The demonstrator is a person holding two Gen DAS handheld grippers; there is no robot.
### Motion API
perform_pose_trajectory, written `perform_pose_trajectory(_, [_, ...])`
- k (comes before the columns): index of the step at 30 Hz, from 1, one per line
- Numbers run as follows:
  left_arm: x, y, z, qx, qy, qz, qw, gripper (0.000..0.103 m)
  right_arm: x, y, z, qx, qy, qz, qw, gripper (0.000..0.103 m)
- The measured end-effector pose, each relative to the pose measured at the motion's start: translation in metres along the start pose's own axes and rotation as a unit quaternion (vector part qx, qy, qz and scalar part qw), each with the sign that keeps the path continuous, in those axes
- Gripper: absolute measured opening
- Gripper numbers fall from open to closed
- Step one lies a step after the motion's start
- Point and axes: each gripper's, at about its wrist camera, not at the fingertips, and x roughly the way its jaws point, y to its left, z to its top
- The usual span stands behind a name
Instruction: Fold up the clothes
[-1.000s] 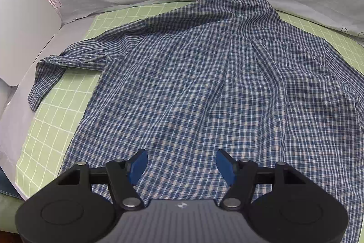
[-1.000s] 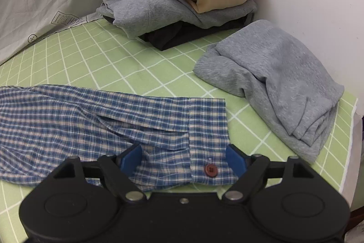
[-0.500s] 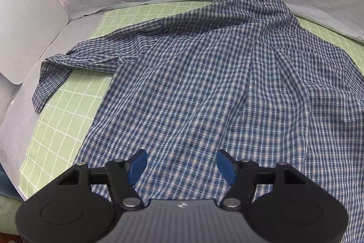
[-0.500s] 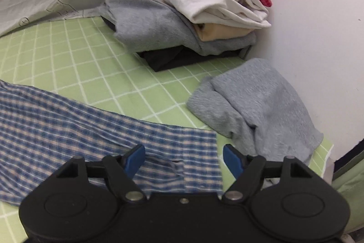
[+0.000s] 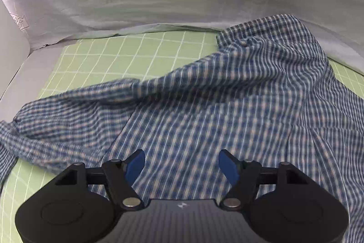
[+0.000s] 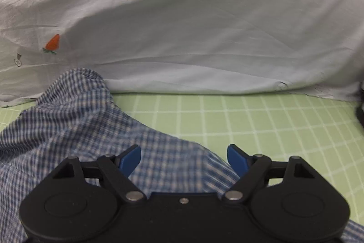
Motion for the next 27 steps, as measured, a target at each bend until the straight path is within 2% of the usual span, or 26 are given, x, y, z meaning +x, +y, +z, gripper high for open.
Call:
perform_pose_trajectory(4, [0.037,-0.007,0.035,-0.008,-0.018,-0.004,0.9998,0.072,0.062,0.042,0.038,-0.016,-0.002,0.089,0.996,0.082])
perform_pose_trajectory(6, [0.050,-0.007,0.047,-0.015,-0.025,-0.001,0.9996,0.076,0.085,0.053,0.047,-0.009,0.014,0.127,0.992,0.081])
perform_pose_trajectory(8, [0.061,-0.004,0.057,-0.035,-0.033,-0.007,0.9988,0.078,0.107,0.063,0.056,-0.004,0.037,0.163,0.986,0.075])
perform_pose_trajectory(9, [0.064,-0.002,0.060,-0.045,-0.036,-0.010,0.9983,0.080,0.117,0.068,0.059,-0.001,0.048,0.178,0.983,0.066])
perform_pose_trajectory(10, [0.067,0.000,0.063,-0.050,-0.040,-0.010,0.9979,0.081,0.124,0.070,0.060,0.002,0.058,0.185,0.981,0.048])
perform_pose_trajectory(11, [0.069,0.000,0.066,-0.051,-0.044,-0.008,0.9977,0.082,0.129,0.071,0.060,0.007,0.061,0.190,0.980,0.037])
perform_pose_trajectory(12, [0.072,0.000,0.069,-0.052,-0.048,-0.006,0.9975,0.082,0.132,0.071,0.061,0.010,0.056,0.198,0.979,0.017])
perform_pose_trajectory(13, [0.074,0.000,0.072,-0.052,-0.053,-0.004,0.9972,0.082,0.133,0.072,0.063,0.011,0.044,0.205,0.978,0.010])
perform_pose_trajectory(16, [0.081,0.000,0.081,-0.047,-0.067,0.002,0.9967,0.084,0.137,0.078,0.074,-0.007,0.006,0.187,0.982,0.008])
perform_pose_trajectory(18, [0.088,0.001,0.087,-0.047,-0.074,0.010,0.9961,0.090,0.144,0.083,0.077,-0.020,0.005,0.184,0.983,0.007])
perform_pose_trajectory(21, [0.092,0.005,0.093,-0.060,-0.074,0.013,0.9953,0.092,0.140,0.091,0.070,-0.041,-0.002,0.174,0.984,0.007])
perform_pose_trajectory(23, [0.089,0.005,0.094,-0.055,-0.075,0.015,0.9956,0.091,0.133,0.094,0.066,-0.050,-0.006,0.162,0.986,0.016])
perform_pose_trajectory(24, [0.083,0.005,0.093,-0.052,-0.080,0.017,0.9953,0.091,0.127,0.093,0.064,-0.050,-0.008,0.151,0.987,0.028])
perform_pose_trajectory(25, [0.075,0.007,0.091,-0.051,-0.087,0.018,0.9947,0.091,0.117,0.093,0.061,-0.054,-0.016,0.134,0.989,0.055])
perform_pose_trajectory(27, [0.058,0.011,0.087,-0.051,-0.101,0.018,0.9935,0.091,0.091,0.093,0.053,-0.067,-0.047,0.092,0.992,0.091])
